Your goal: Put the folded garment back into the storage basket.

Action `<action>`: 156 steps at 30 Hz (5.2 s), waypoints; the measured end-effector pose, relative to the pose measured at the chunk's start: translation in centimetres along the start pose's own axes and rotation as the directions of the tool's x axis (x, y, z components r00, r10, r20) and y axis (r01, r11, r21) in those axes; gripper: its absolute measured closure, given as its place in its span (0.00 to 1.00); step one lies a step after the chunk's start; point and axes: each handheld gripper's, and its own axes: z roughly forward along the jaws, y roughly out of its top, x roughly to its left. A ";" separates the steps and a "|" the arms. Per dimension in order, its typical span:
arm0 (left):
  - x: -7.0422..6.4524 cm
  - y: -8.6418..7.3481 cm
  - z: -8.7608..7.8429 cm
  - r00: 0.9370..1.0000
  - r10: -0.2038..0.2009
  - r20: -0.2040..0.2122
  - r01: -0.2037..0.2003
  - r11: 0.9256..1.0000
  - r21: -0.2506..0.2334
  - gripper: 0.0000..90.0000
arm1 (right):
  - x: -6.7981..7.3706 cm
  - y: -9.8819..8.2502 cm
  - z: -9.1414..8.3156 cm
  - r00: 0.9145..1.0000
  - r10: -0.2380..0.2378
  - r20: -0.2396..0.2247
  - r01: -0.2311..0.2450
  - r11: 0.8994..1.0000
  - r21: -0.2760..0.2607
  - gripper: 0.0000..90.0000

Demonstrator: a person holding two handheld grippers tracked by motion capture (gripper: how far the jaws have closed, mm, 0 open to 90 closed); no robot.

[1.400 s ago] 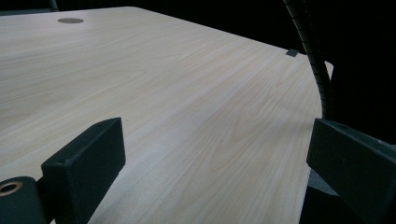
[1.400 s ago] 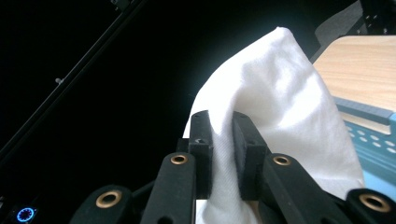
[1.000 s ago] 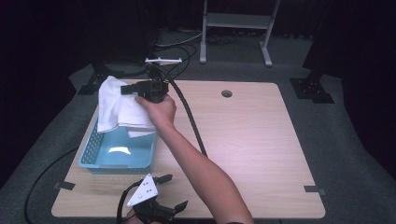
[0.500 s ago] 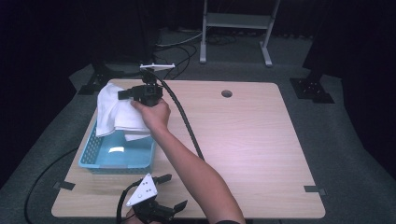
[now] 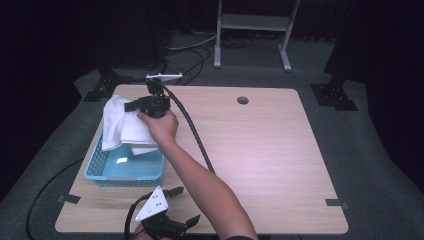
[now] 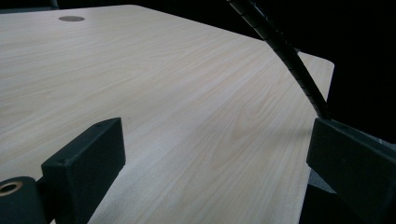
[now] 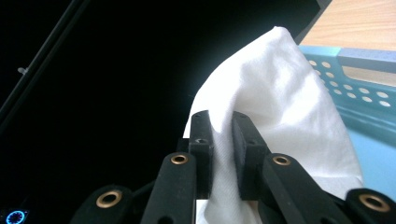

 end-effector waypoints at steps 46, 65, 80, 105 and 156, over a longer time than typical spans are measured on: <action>0.2 0.0 -0.2 1.000 -0.015 -0.002 0.015 1.000 -0.012 0.05 | -3.5 -1.9 1.6 1.000 -0.010 -0.007 0.011 0.998 0.066 0.58; 0.3 0.0 0.0 1.000 -0.010 -0.013 0.010 1.000 -0.014 0.05 | -3.4 -2.1 -0.6 0.993 -0.102 -0.061 0.108 0.988 0.108 0.42; 0.4 0.0 0.1 1.000 -0.009 -0.013 0.008 1.000 -0.013 0.05 | -3.8 -3.0 -2.1 0.978 -0.139 -0.154 0.152 0.985 0.075 0.26; 0.4 -0.1 0.1 1.000 -0.017 -0.010 0.017 1.000 -0.014 0.05 | -4.6 -3.1 -4.7 0.970 -0.119 -0.214 0.122 0.993 0.001 0.23; 0.1 -0.1 0.2 1.000 -0.003 -0.006 0.003 1.000 -0.007 0.05 | -6.6 -4.6 -10.1 0.982 -0.140 -0.129 0.124 0.985 -0.119 0.14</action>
